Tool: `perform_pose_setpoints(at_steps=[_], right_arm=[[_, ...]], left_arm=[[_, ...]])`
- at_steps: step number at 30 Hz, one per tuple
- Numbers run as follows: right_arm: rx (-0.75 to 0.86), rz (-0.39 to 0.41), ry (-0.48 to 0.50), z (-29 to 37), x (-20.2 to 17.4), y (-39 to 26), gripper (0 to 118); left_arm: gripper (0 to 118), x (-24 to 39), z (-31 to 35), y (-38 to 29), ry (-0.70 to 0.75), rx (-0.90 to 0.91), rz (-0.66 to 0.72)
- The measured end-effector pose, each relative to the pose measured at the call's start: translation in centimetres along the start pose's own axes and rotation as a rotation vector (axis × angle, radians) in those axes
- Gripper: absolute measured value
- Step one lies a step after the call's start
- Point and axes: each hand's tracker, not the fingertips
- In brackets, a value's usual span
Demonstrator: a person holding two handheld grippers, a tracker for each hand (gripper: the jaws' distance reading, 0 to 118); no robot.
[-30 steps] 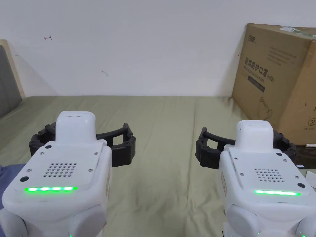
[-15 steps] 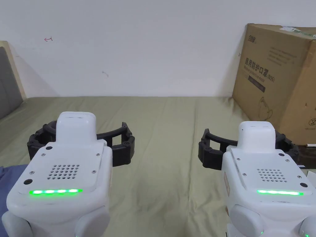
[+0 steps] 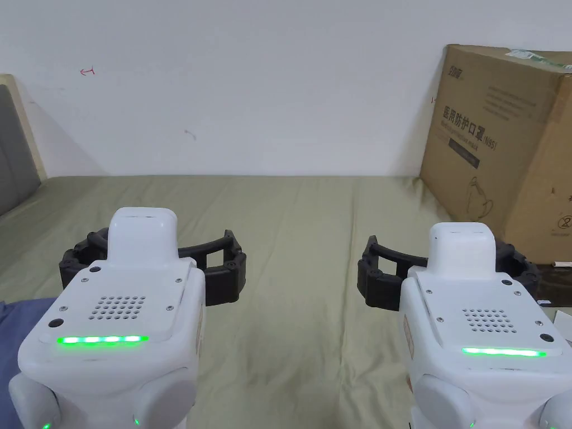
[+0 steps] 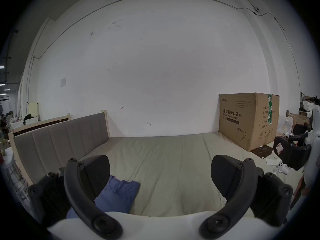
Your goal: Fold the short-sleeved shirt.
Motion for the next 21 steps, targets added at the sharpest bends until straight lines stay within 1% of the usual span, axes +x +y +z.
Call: perform_pose_setpoints(at_steps=[5,6,7,8,9,10,11,12,13,14,15,16,17,18,19,20,21], right_arm=[[0.008,0.008,-0.007,0.1,-0.4,0.0,118],[0.007,0.011,-0.009,0.0,-0.6,0.1,118],[-0.001,0.013,-0.016,0.0,-0.7,0.2,117],[-0.01,0.008,-0.02,0.1,-0.7,0.3,117],[-0.02,-0.001,-0.021,0.3,-0.7,0.4,117],[-0.026,-0.008,-0.002,0.1,-0.6,0.4,116],[-0.027,-0.007,0.018,0.1,-0.6,0.4,111],[-0.028,0.013,0.026,0.2,-0.7,0.3,96],[-0.003,0.035,0.027,0.5,-1.0,0.2,60],[0.011,0.053,-0.01,0.5,-1.3,0.1,0],[0.01,0.057,-0.04,0.4,-1.5,0.1,0],[0.025,0.043,-0.067,0.7,-1.4,0.2,0],[0.021,0.001,-0.011,0.7,-1.1,0.4,0],[0.014,-0.037,0.014,0.6,-0.9,0.4,0],[0.01,-0.059,0.024,0.5,-0.8,0.5,0],[0.006,-0.04,0.0,0.5,-0.8,0.7,0],[0.005,-0.039,-0.004,0.5,-0.8,0.7,0]], left_arm=[[116,-0.2,0.0,0.1,-0.015,-0.016,0.013],[115,-0.3,-0.1,0.2,-0.023,-0.025,0.017],[112,-0.3,-0.2,0.2,-0.032,-0.031,0.02],[99,-0.3,-0.1,0.2,-0.033,-0.031,0.024],[83,-0.3,-0.1,0.3,-0.035,-0.033,0.028],[65,-0.3,-0.1,0.3,-0.035,-0.035,0.03],[43,-0.3,-0.1,0.4,-0.035,-0.035,0.03],[29,-0.3,-0.2,0.4,-0.035,-0.034,0.027],[16,-0.2,-0.2,0.3,-0.035,-0.033,0.019],[1,-0.1,-0.2,0.3,-0.03,-0.029,0.01],[0,0.0,-0.2,0.3,-0.023,-0.025,0.008],[0,0.1,-0.2,0.2,-0.018,-0.023,0.01],[0,0.0,-0.2,0.2,-0.023,-0.019,0.015],[0,0.0,-0.1,0.2,-0.032,-0.014,0.027],[0,-0.1,-0.1,0.2,-0.029,-0.009,0.036],[0,-0.1,0.0,0.2,-0.025,-0.011,0.038],[0,0.0,0.0,0.3,-0.019,-0.012,0.037]])
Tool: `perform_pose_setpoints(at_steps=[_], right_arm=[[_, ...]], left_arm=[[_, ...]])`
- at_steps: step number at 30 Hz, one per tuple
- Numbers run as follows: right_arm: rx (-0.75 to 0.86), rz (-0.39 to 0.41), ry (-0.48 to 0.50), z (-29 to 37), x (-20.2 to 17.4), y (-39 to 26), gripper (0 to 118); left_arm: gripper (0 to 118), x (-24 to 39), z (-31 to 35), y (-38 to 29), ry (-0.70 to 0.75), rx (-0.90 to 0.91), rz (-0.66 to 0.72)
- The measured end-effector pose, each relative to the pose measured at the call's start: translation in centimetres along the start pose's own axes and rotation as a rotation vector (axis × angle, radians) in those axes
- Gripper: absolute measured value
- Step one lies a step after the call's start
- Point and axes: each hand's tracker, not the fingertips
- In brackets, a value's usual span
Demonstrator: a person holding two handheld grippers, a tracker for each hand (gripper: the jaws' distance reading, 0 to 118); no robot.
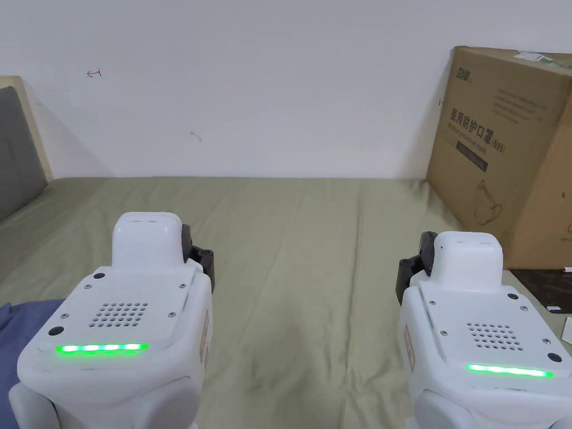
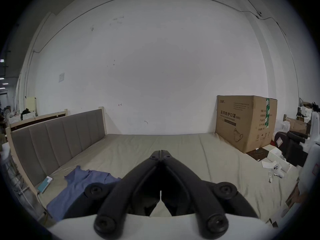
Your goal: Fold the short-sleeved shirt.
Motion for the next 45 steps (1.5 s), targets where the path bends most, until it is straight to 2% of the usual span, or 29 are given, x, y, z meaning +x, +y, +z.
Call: perform_pose_setpoints(at_steps=[4,7,11,13,17,24,29,36,41,45], right_arm=[[-0.036,-0.037,0.031,-0.4,0.3,0.0,0],[-0.033,-0.028,0.033,-0.6,-0.3,-0.1,0],[-0.047,-0.041,0.118,-1.4,-2.2,0.5,0],[-0.053,-0.054,0.188,-1.8,-3.9,0.6,0],[-0.056,-0.019,0.336,-1.8,-9.0,0.8,0],[-0.103,-0.059,0.609,-0.3,-17.3,0.7,0],[-0.151,-0.053,0.728,1.1,-21.1,0.3,0],[-0.193,-0.019,0.767,1.4,-22.6,-0.8,0],[-0.25,-0.003,0.74,0.1,-22.6,-2.2,0],[-0.295,0.018,0.717,-1.3,-22.7,-3.4,0]], left_arm=[[0,0.0,-0.4,0.1,0.015,-0.013,-0.038],[0,-0.5,-0.1,0.1,0.024,-0.006,-0.032],[0,-2.1,0.9,0.6,0.075,-0.004,-0.037],[0,-3.6,1.9,0.8,0.138,0.005,-0.035],[0,-7.9,4.6,1.0,0.306,0.0,-0.021],[0,-15.0,11.3,0.7,0.595,-0.03,-0.001],[0,-18.2,14.5,0.2,0.709,-0.057,0.029],[0,-21.2,13.3,-1.8,0.706,-0.17,0.085],[0,-24.0,7.0,-6.0,0.561,-0.392,0.19],[0,-25.8,1.3,-10.6,0.507,-0.534,0.256]])
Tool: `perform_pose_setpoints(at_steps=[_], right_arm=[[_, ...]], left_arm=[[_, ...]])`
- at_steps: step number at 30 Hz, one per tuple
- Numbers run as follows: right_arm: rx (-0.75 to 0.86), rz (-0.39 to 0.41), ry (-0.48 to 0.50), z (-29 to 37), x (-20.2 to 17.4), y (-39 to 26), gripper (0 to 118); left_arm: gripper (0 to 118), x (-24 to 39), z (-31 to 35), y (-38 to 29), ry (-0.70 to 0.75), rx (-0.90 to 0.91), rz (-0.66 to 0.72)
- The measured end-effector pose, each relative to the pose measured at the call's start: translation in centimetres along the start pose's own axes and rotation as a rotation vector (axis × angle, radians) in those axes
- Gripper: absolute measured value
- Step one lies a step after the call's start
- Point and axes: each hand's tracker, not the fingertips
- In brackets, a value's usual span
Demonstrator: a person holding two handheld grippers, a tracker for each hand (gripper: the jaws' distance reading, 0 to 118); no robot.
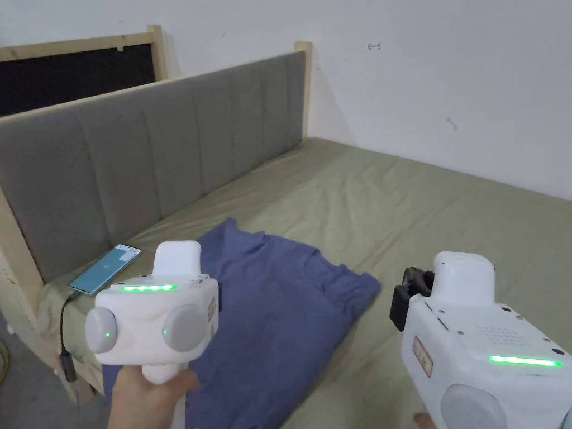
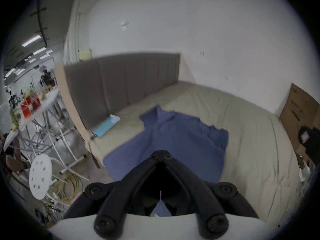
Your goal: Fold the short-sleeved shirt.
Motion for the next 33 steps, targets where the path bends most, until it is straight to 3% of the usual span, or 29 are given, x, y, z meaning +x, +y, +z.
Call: perform_pose_setpoints(at_steps=[3,5,7,11,12,18,22,25,27,28,29,33], right_arm=[[-0.035,-0.002,-0.015,-1.3,0.7,-0.6,0],[-0.059,-0.004,-0.022,-2.6,1.1,-1.1,0],[-0.088,-0.005,-0.026,-3.7,1.5,-1.5,0],[-0.113,-0.009,-0.027,-5.4,2.1,-2.3,0],[-0.128,-0.006,-0.033,-6.0,2.1,-2.5,0],[-0.165,-0.016,-0.032,-7.8,2.6,-3.4,0],[-0.168,-0.027,-0.033,-8.1,3.2,-4.0,0],[-0.192,-0.02,-0.05,-8.6,3.8,-4.5,0],[-0.201,-0.035,-0.055,-8.6,4.2,-4.8,0],[-0.205,-0.049,-0.054,-8.7,4.4,-4.9,0],[-0.211,-0.061,-0.055,-8.7,4.5,-5.1,0],[-0.226,-0.076,-0.061,-8.7,4.6,-5.5,0]], left_arm=[[0,0.7,-4.9,-0.8,-0.048,-0.116,0.019],[0,1.3,-8.2,-1.3,-0.001,-0.191,0.017],[8,1.9,-10.5,-2.0,0.035,-0.24,-0.033],[98,2.5,-13.6,-2.9,-0.002,-0.32,-0.01],[105,2.7,-14.3,-2.8,-0.009,-0.33,-0.003],[105,5.3,-18.1,-1.5,-0.048,-0.354,-0.056],[105,7.2,-21.2,-1.9,-0.148,-0.469,-0.029],[110,8.4,-22.6,-2.7,-0.082,-0.484,-0.102],[105,8.5,-21.8,-2.5,-0.085,-0.485,-0.112],[96,8.4,-21.2,-2.2,-0.068,-0.472,-0.099],[75,8.5,-20.7,-1.9,-0.049,-0.445,-0.093],[18,8.5,-19.9,-1.7,-0.012,-0.433,-0.124]])
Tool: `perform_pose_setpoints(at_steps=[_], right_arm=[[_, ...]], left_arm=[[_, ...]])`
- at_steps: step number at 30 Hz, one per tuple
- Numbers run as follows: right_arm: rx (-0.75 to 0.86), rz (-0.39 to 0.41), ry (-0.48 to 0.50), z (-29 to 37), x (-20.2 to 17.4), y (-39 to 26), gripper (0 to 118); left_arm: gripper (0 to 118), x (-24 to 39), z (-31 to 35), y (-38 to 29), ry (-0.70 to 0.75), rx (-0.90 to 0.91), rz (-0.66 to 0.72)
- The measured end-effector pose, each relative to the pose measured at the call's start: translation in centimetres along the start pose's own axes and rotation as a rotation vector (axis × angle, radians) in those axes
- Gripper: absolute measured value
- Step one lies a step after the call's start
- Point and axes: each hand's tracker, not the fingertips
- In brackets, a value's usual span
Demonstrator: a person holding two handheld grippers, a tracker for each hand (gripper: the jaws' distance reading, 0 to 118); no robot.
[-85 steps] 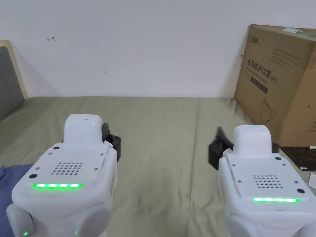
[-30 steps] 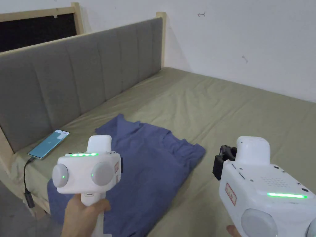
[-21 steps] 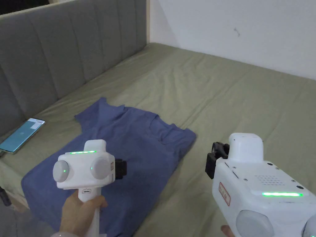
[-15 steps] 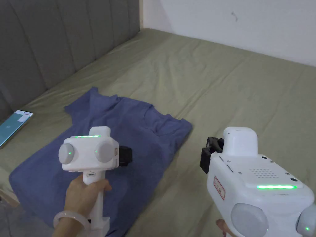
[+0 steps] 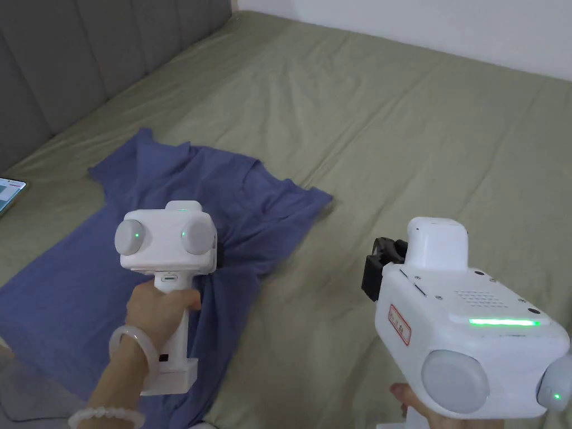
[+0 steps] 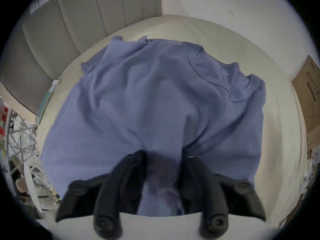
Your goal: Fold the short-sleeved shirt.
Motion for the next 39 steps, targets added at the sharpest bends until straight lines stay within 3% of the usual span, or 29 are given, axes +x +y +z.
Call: perform_pose_setpoints(at_steps=[1,5,7,9,14,17,21,24,28,33,36,39], right_arm=[[-0.002,0.004,-0.003,0.2,0.1,-0.1,0],[0.017,0.002,-0.044,1.3,1.5,0.2,0],[0.021,-0.035,-0.056,1.7,2.5,0.5,0],[0.027,-0.075,-0.073,2.2,3.3,0.6,0],[0.051,-0.073,-0.1,4.4,4.8,0.8,0],[0.072,-0.096,-0.108,5.9,5.9,1.1,0],[0.112,-0.118,-0.139,8.4,7.6,1.4,0],[0.152,-0.145,-0.173,11.0,9.6,1.8,0],[0.218,-0.193,-0.265,15.0,13.2,2.3,0],[0.291,-0.276,-0.41,20.5,18.3,1.9,0],[0.3,-0.307,-0.485,23.3,21.3,1.1,0],[0.297,-0.34,-0.571,25.6,23.9,-0.4,0]], left_arm=[[5,-0.5,0.0,0.1,0.008,-0.003,0.013],[4,-3.6,0.0,0.6,-0.129,-0.031,0.199],[4,-3.4,0.3,0.7,-0.122,-0.037,0.178],[4,-2.3,0.9,0.7,-0.079,-0.019,0.065],[4,-2.9,4.1,2.2,-0.158,0.014,0.146],[4,-1.1,7.8,3.4,-0.13,0.095,0.028],[4,3.0,12.3,4.7,-0.244,0.17,-0.025],[4,8.8,16.1,5.4,-0.267,0.235,-0.165],[4,17.8,21.3,4.6,-0.467,0.291,-0.294],[4,28.8,27.3,0.5,-0.685,0.335,-0.559],[4,33.0,29.7,-1.9,-0.808,0.321,-0.608],[4,36.0,30.0,-4.6,-0.844,0.327,-0.646]])
